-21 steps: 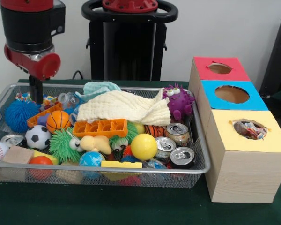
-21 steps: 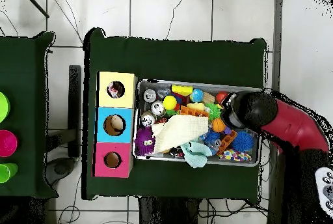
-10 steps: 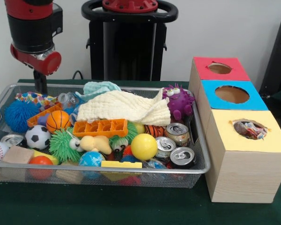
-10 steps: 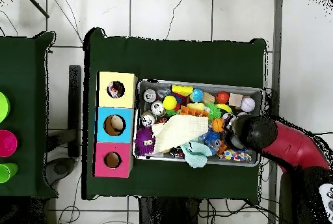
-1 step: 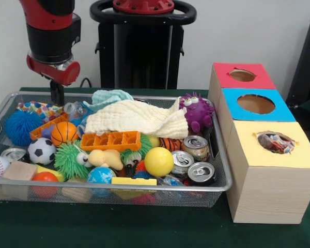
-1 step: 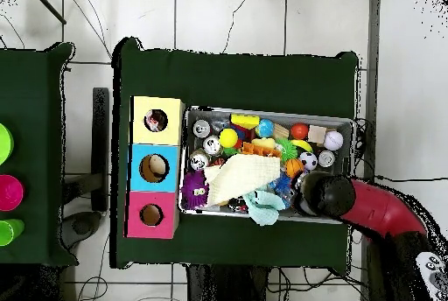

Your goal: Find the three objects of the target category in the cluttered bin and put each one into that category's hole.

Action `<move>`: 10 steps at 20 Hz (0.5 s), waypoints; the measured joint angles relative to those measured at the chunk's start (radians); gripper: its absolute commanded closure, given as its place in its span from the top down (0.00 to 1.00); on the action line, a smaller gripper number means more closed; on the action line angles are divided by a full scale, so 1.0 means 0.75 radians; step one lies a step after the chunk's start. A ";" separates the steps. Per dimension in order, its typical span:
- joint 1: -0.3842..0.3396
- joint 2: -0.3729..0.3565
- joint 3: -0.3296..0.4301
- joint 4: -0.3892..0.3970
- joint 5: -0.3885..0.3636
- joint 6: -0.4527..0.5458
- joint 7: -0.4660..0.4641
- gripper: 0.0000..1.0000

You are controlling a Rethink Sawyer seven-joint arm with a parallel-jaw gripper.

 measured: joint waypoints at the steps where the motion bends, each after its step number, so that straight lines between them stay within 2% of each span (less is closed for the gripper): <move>1: -0.001 0.003 0.003 0.007 -0.012 -0.010 0.000 0.00; 10: -0.060 0.049 0.049 0.011 -0.101 -0.028 0.000 0.00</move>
